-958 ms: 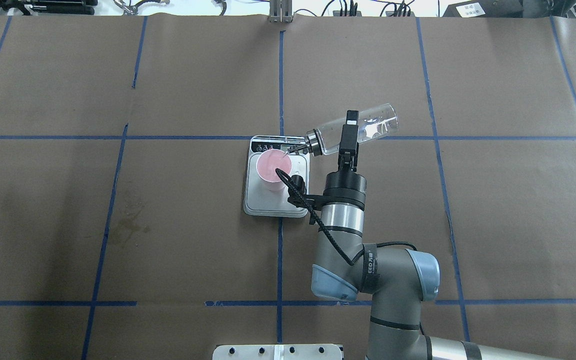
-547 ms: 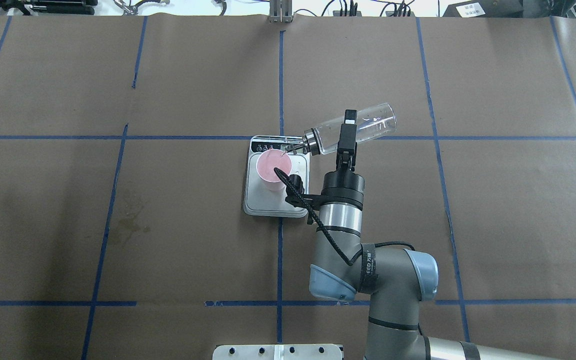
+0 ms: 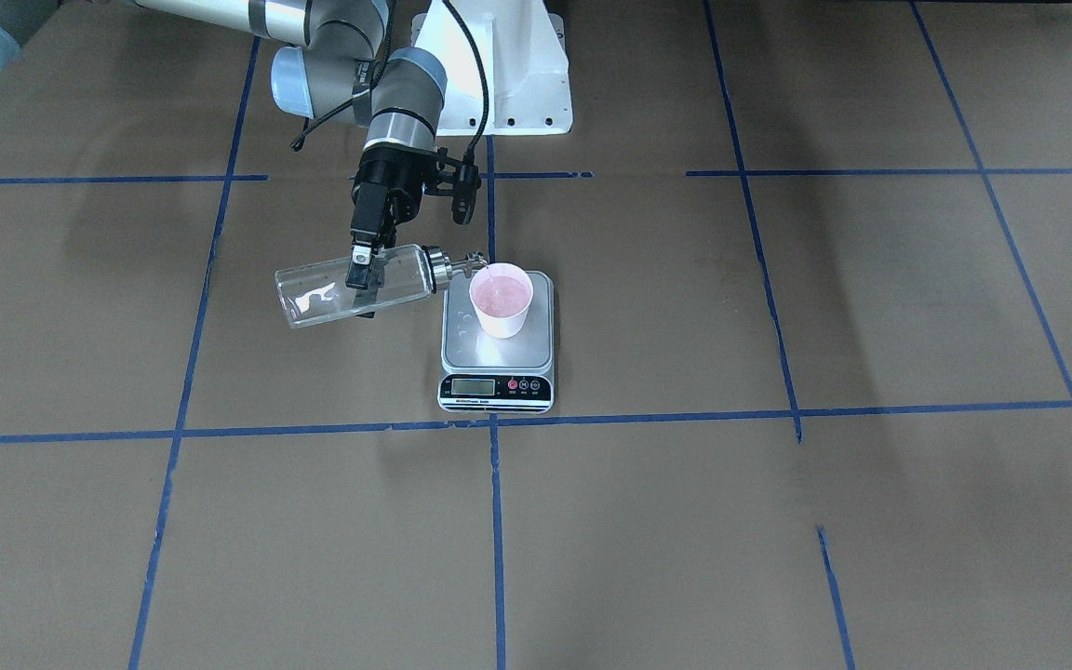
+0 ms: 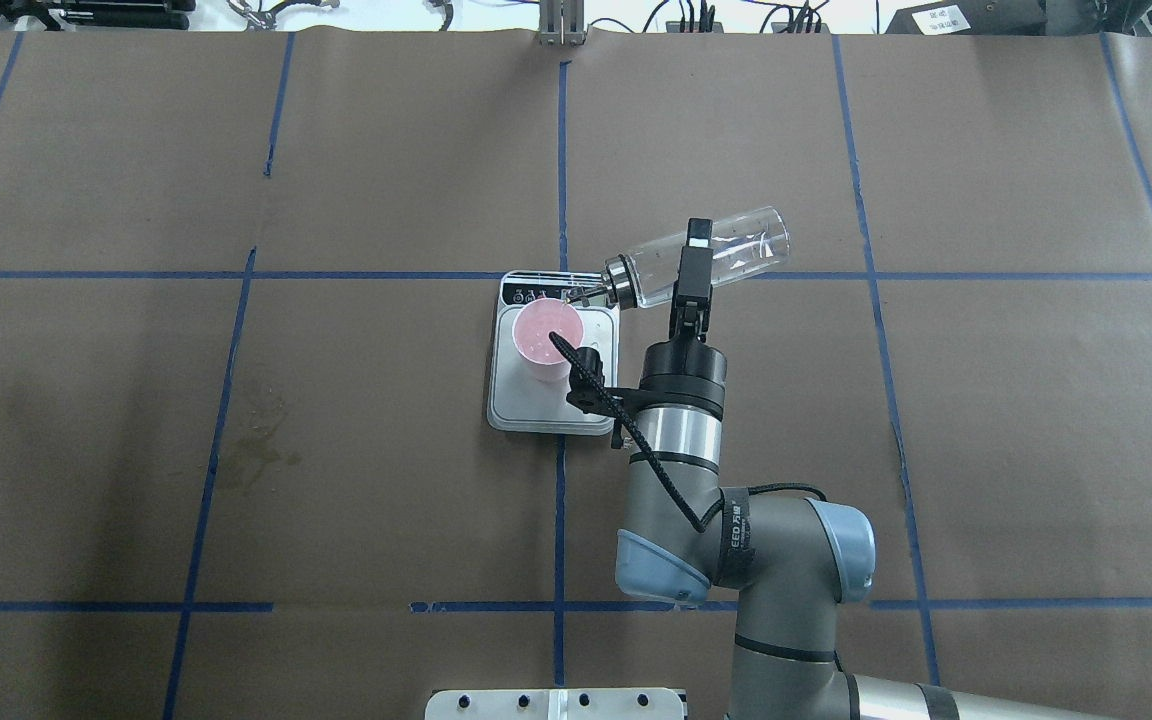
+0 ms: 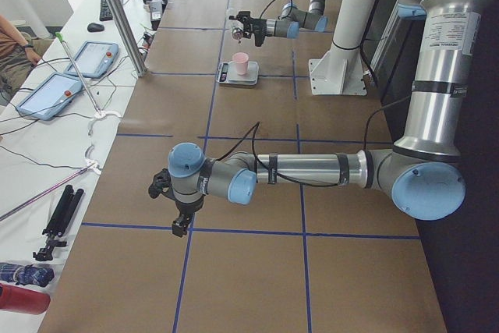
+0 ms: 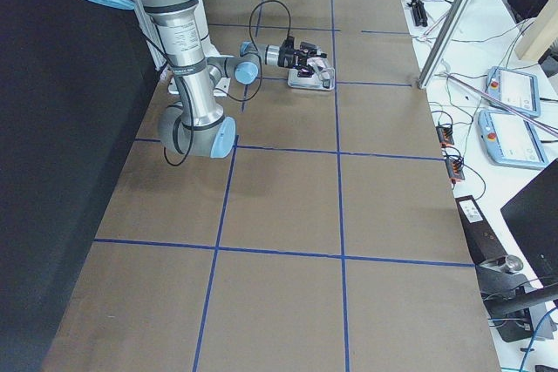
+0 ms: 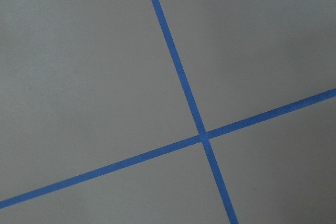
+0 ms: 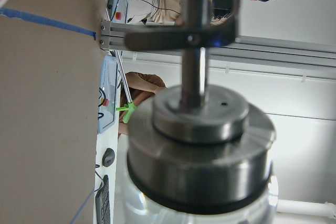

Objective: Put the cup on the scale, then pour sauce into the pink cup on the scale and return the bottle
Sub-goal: 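Rotate the bottle upright with the right gripper and move it away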

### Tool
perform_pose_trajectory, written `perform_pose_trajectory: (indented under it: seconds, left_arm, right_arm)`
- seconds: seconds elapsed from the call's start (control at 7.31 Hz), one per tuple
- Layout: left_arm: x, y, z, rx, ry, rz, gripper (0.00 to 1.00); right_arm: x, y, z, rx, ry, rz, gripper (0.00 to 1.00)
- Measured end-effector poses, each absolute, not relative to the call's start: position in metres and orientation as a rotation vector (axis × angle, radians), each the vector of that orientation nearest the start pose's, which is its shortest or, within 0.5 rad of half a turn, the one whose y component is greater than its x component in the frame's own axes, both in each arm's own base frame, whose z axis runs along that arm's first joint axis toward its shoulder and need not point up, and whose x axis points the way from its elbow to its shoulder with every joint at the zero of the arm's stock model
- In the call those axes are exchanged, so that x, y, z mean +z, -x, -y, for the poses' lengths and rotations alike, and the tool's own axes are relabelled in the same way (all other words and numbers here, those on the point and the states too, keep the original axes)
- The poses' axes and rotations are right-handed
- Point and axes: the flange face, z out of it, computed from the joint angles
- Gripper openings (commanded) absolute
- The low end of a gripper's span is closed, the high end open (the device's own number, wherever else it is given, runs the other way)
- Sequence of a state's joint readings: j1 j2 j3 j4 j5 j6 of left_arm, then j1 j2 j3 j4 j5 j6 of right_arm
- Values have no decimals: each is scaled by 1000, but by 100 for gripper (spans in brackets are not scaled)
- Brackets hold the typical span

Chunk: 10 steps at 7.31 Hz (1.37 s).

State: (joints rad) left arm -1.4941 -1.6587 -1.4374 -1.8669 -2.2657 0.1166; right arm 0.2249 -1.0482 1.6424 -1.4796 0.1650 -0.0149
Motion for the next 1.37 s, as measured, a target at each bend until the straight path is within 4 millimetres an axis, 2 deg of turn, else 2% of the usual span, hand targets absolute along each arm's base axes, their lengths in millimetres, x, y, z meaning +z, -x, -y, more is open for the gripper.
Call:
perform_pose_trajectory:
  seconds: [0.68, 1.09, 1.37]
  left_arm:
    - [653, 28, 548, 272, -255, -688, 100]
    - [651, 28, 549, 272, -257, -688, 100]
    - [649, 28, 549, 273, -258, -688, 100]
  right_arm:
    - [248, 553, 360, -486, -1327, -500, 0]
    - [229, 534, 356, -387, -1334, -322, 0]
    - [232, 528, 357, -336, -1326, -249, 0]
